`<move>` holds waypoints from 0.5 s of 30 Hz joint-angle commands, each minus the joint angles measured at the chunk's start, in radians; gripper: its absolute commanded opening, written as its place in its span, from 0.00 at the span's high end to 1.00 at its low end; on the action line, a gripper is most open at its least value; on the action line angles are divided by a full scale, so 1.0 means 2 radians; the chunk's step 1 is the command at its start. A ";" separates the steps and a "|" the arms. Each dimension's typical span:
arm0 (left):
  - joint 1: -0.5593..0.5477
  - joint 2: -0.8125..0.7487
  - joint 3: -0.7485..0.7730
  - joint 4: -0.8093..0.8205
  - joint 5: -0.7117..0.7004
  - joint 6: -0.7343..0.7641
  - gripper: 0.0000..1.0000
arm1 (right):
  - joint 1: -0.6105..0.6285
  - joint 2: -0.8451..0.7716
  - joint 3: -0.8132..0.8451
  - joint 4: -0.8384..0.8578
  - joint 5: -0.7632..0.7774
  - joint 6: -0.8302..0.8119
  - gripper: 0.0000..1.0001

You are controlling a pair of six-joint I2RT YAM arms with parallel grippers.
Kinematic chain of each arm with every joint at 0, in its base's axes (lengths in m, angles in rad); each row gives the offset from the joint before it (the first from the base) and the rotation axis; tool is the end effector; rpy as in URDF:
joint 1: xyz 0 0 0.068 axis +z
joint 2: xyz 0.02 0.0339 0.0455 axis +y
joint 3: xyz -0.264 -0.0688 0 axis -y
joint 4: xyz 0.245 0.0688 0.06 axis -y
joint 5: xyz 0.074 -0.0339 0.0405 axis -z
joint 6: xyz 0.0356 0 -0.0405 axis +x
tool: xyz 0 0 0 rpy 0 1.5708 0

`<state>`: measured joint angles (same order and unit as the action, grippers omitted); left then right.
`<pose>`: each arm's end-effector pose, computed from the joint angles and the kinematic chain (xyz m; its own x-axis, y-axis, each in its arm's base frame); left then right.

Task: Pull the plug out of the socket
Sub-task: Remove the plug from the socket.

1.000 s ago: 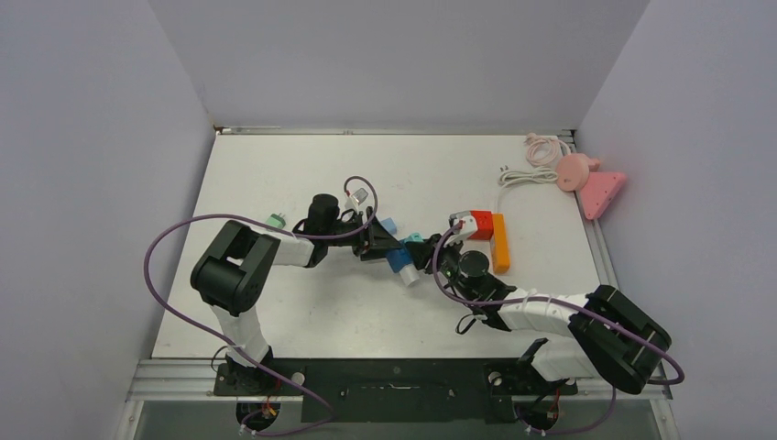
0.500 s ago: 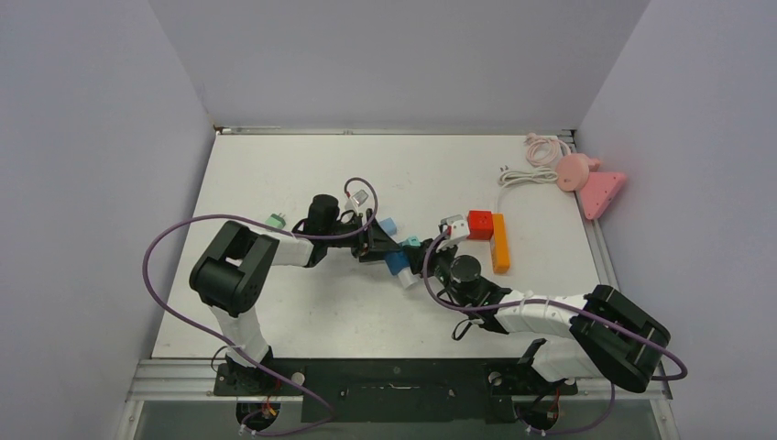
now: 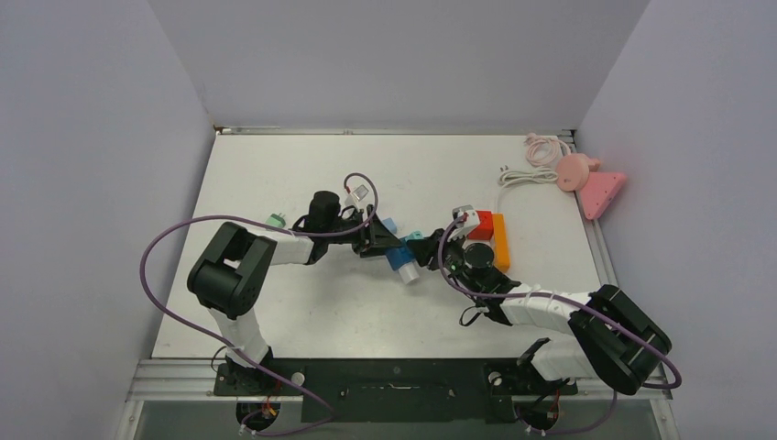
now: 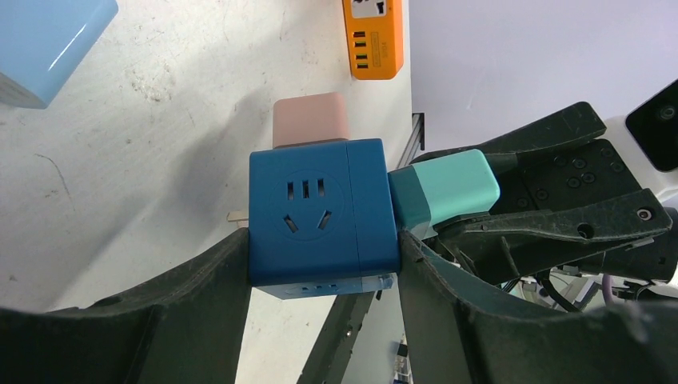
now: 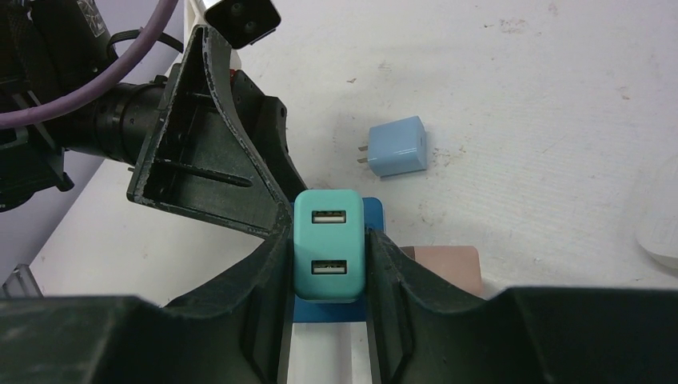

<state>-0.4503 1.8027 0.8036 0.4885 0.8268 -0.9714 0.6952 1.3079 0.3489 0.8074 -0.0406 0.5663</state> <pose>0.3031 -0.1756 0.1489 -0.9688 -0.1528 -0.1953 0.1290 0.3620 -0.9232 0.1907 0.1609 0.1858 -0.4578 0.3162 -0.8309 -0.5039 0.6777 0.5355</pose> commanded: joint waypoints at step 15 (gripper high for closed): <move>0.009 -0.022 0.007 -0.044 0.003 0.042 1.00 | 0.099 -0.009 0.033 -0.006 0.186 -0.103 0.95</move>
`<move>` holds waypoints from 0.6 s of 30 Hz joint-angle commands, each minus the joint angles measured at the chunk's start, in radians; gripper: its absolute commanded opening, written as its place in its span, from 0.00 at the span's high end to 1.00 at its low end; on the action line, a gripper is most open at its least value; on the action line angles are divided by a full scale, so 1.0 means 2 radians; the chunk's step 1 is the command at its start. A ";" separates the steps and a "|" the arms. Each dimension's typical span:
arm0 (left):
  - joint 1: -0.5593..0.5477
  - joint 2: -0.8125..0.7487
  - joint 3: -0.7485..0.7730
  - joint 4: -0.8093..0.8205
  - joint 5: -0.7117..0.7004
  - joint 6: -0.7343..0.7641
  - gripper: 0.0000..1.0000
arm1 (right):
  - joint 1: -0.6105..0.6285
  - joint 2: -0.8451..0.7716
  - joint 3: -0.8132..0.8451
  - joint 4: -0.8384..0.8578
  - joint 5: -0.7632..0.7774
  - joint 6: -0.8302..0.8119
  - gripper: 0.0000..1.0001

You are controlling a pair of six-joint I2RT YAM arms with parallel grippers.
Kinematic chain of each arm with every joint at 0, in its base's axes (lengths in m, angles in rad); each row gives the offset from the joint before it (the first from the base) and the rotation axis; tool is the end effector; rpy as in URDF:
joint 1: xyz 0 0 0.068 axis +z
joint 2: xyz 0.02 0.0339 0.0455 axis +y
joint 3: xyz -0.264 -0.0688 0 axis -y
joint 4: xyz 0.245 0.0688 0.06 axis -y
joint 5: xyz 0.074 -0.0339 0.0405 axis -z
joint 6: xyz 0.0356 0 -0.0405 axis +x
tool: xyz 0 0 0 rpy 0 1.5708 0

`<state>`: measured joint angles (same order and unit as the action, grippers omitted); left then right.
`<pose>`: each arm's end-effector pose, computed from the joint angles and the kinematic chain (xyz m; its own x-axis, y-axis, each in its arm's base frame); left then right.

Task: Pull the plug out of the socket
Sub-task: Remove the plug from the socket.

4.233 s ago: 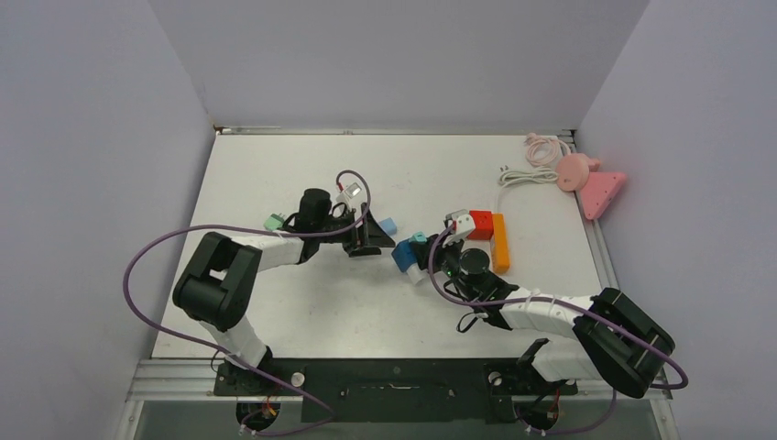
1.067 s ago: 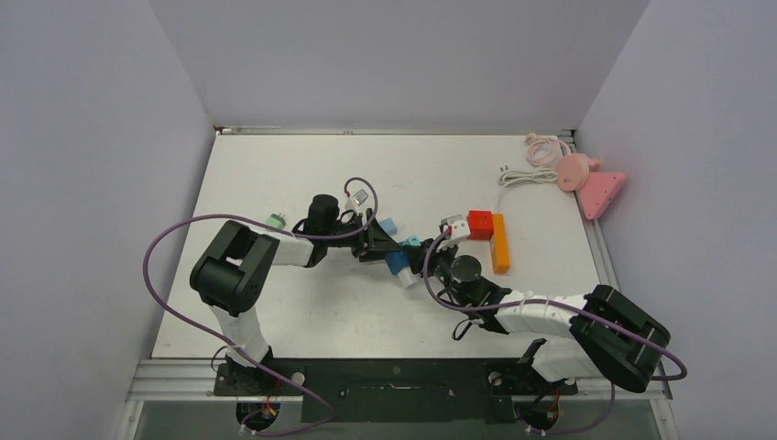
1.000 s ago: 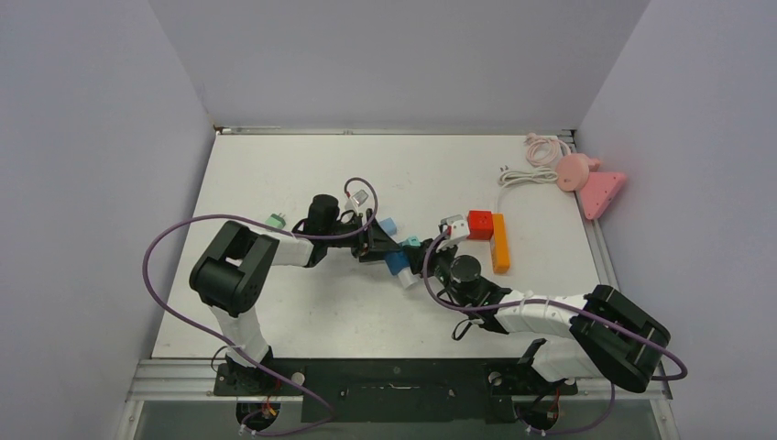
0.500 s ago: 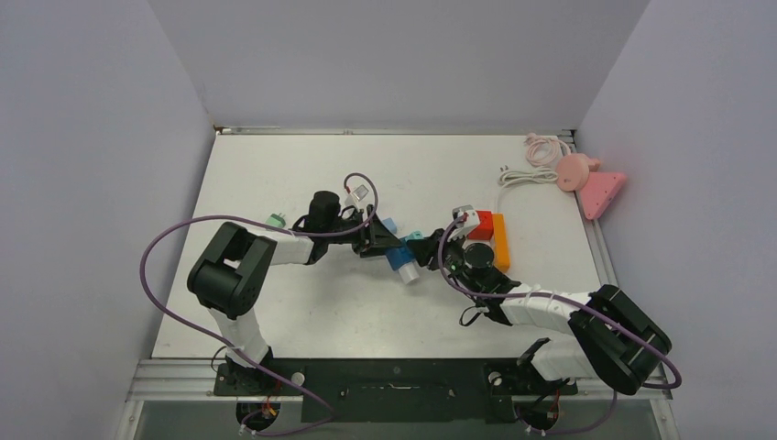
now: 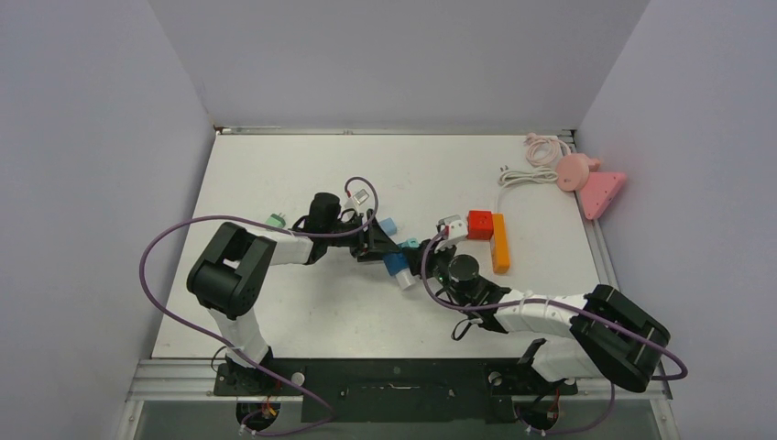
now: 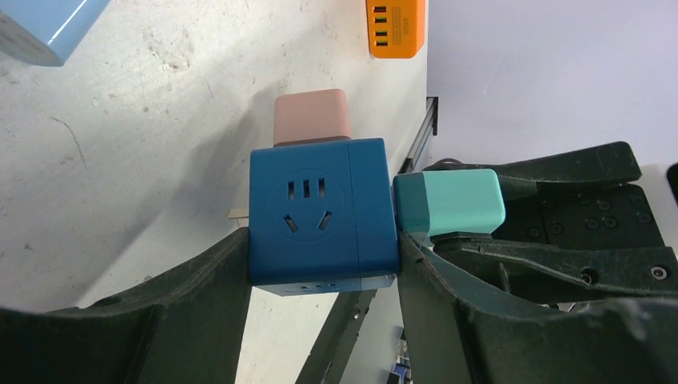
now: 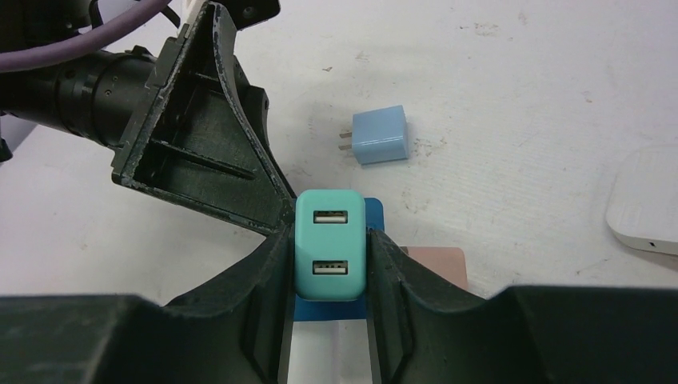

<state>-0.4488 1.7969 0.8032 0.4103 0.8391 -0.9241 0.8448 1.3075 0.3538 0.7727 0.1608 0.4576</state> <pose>0.2991 -0.1734 0.1443 -0.9769 -0.1214 -0.1758 0.1157 0.3911 -0.9130 0.1698 0.1827 0.1837 -0.3872 0.2208 -0.8952 -0.5156 0.7530 0.4087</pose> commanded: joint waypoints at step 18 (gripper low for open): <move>0.010 -0.026 0.012 -0.020 -0.008 0.031 1.00 | -0.078 0.006 0.007 0.044 -0.034 0.043 0.95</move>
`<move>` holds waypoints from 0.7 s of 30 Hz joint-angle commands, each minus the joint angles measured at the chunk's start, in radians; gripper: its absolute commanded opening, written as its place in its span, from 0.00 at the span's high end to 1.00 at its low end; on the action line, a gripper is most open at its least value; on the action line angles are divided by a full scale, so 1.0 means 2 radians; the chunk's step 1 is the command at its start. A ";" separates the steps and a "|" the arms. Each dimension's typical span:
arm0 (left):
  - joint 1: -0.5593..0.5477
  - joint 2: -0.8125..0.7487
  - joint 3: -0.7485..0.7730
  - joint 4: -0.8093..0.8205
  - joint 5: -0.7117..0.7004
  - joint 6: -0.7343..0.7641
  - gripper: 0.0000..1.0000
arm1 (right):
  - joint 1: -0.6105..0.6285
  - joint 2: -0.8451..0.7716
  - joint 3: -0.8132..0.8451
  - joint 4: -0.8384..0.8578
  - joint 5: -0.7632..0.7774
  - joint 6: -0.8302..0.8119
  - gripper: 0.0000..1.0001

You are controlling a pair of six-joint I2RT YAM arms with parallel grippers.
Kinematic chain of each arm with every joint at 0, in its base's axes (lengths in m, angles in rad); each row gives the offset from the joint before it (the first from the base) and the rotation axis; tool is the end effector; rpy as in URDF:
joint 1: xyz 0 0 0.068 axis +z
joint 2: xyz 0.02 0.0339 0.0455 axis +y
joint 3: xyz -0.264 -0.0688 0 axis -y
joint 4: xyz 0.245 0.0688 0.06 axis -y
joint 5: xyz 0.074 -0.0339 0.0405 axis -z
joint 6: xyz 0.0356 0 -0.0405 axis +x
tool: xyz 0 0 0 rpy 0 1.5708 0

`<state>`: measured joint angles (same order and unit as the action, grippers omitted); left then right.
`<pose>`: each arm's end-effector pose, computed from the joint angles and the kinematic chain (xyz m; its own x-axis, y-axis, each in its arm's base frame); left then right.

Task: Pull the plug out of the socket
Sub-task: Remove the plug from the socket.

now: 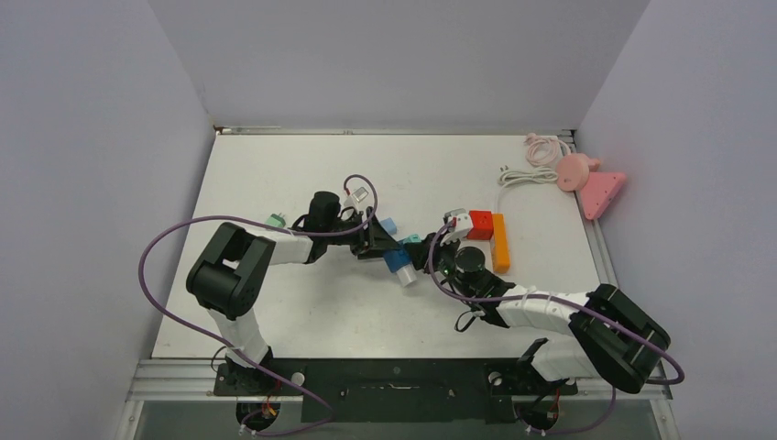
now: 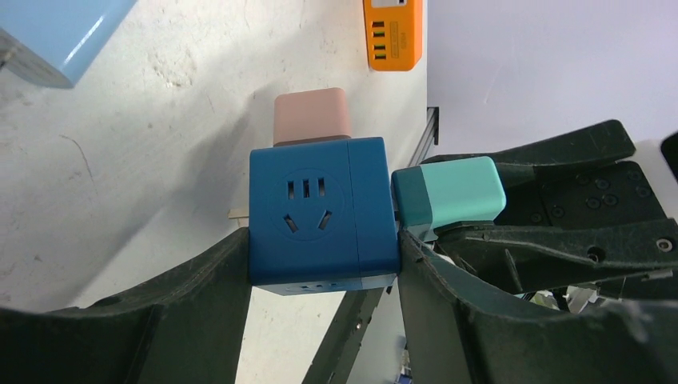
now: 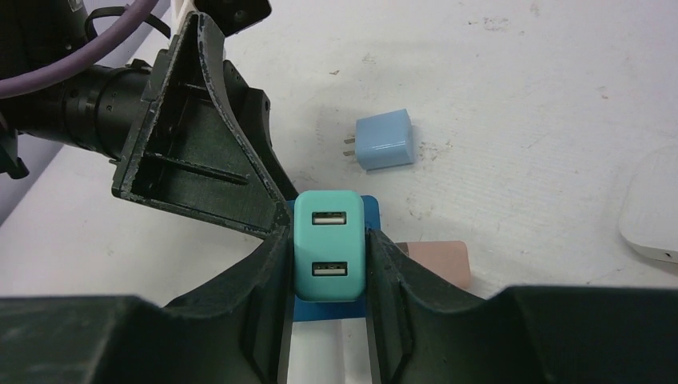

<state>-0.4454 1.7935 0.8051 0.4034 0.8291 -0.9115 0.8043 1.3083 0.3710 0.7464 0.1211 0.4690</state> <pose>0.3000 -0.1723 0.1452 -0.9738 -0.1268 -0.1889 0.1242 0.3993 -0.9084 0.1781 0.1787 0.1858 -0.4034 0.2279 -0.8862 -0.5050 0.7522 0.4233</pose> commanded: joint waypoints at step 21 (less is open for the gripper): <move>0.009 -0.028 0.020 -0.050 -0.013 0.046 1.00 | 0.025 -0.013 0.010 0.039 0.088 -0.052 0.95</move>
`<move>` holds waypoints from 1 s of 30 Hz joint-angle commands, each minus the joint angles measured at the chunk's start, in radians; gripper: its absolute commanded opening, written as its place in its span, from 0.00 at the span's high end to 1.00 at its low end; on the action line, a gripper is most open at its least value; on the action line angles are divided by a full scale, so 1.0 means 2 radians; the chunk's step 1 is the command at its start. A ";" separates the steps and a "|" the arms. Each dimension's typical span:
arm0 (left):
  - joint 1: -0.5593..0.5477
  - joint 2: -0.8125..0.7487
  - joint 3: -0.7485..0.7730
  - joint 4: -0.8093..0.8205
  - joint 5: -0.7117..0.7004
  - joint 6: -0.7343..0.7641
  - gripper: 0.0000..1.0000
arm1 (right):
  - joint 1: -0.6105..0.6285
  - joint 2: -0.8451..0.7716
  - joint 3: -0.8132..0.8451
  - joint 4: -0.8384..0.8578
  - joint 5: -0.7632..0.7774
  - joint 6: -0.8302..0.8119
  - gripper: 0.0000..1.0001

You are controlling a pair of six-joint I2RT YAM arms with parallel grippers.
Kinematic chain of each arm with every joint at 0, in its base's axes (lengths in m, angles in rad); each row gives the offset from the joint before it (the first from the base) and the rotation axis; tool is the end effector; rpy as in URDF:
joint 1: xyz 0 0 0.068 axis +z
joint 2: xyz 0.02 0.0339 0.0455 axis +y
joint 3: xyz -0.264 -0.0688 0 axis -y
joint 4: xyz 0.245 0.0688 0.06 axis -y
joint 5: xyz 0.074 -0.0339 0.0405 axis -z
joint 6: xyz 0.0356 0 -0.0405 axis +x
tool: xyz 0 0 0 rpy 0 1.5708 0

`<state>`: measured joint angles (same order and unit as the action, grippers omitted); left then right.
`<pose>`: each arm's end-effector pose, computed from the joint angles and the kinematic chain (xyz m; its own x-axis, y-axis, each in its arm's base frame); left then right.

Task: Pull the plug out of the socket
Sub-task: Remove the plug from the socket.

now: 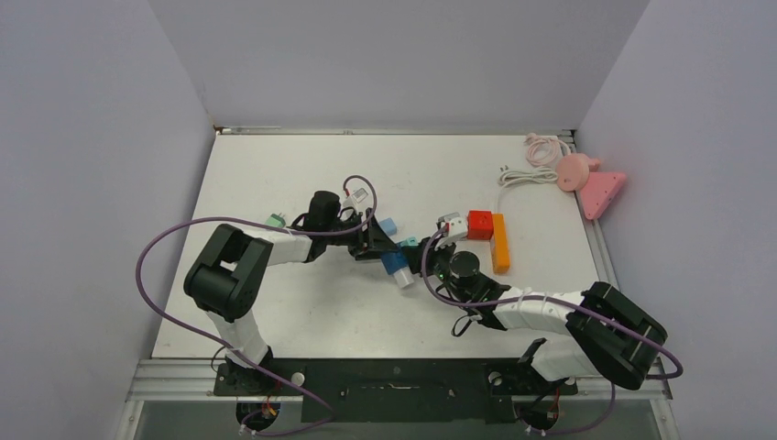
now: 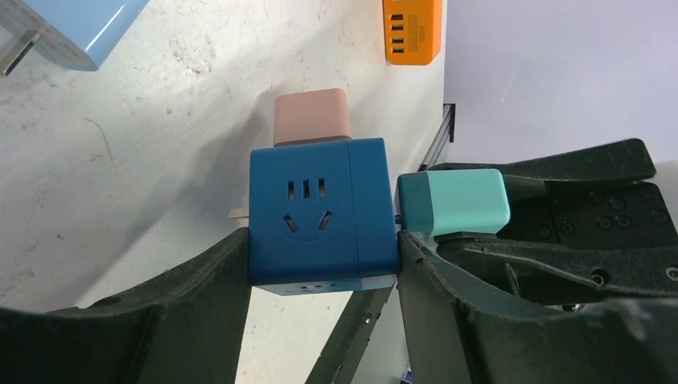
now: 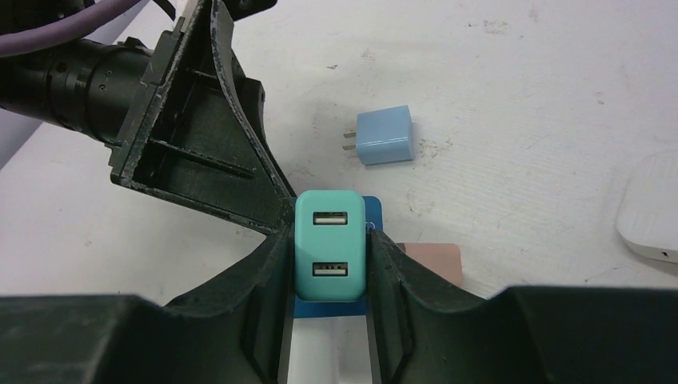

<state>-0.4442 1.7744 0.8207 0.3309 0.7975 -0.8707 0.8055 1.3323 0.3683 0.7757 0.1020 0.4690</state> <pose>0.3000 -0.1710 0.1493 -0.9703 -0.1298 -0.2041 0.1287 0.4371 -0.8901 0.1786 0.1807 0.1825 -0.4086 0.2237 -0.8849 -0.5195 0.7401 0.4270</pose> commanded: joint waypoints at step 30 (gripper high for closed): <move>0.160 -0.146 -0.046 0.187 0.042 -0.088 1.00 | -0.118 -0.015 0.026 -0.008 -0.035 0.033 0.95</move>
<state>-0.2428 1.5982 0.7437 0.4625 0.8333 -0.9394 0.6090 1.2831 0.3687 0.7692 0.1299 0.4911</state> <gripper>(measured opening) 0.567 0.320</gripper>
